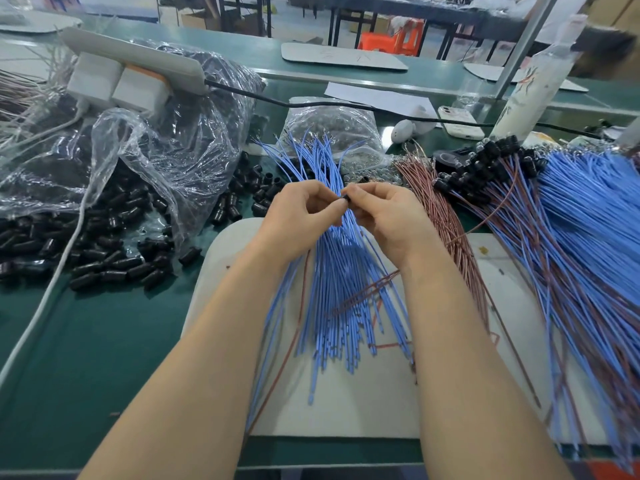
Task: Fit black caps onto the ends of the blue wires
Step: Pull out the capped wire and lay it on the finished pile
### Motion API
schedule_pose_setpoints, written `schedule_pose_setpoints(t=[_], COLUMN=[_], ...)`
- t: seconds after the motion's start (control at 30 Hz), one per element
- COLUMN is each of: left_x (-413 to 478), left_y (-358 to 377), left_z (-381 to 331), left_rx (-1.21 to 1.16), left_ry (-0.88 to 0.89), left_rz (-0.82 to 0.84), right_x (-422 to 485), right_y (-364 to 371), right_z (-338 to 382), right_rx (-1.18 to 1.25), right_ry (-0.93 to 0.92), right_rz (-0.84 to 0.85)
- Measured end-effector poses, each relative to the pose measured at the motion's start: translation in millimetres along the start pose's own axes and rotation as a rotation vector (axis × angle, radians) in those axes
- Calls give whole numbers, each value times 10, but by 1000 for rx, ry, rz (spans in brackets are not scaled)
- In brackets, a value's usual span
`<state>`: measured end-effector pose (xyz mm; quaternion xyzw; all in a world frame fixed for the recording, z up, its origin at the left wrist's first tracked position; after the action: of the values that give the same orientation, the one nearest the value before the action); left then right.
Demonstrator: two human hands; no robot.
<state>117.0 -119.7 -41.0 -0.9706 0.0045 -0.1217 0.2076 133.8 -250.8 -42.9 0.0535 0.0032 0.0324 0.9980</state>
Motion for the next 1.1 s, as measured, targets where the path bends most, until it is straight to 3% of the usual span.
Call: schedule_pose_setpoints(t=[0.07, 0.1, 0.23, 0.3, 0.37, 0.5, 0.6, 0.77, 1.0, 1.1], left_x=[9, 9, 6, 3, 13, 23, 14, 14, -18, 23], left_y=[7, 0, 20, 34, 13, -73, 68, 557, 1034, 1061], left_z=[12, 9, -6, 10, 42, 43, -139, -462, -628, -671], left_rx=[102, 117, 33, -2, -49, -270, -315, -1, 148, 45], left_ry=[-3, 5, 30, 17, -19, -130, -113, -125, -160, -171], left_rz=[-54, -73, -20, -18, -53, -102, 114, 507, 674, 676], right_x=[0, -2, -1, -13, -21, -130, -262, -403, -410, -497], right_y=[-5, -1, -28, -24, -90, -499, -801, -988, -1118, -1249], right_z=[47, 60, 24, 27, 75, 324, 398, 273, 197, 367], right_rx=[-294, -323, -76, -110, -255, -691, -893, -1003, -1015, -987], right_ry=[-147, -180, -40, -9, -49, -114, 2, 230, 277, 146], right_rz=[-86, -103, -26, -4, -90, -422, -484, -396, -473, -569])
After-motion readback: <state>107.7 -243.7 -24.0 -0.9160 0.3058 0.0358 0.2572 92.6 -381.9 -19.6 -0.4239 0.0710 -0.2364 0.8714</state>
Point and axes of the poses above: each hand's wrist, its own x-axis towards the middle knuckle, its own y-axis out of the palm, z = x × y, the point moved 5 cm from there along x, towards the middle knuckle, and after that the axes turned 5 degrees about x, right-handed, at the moved point
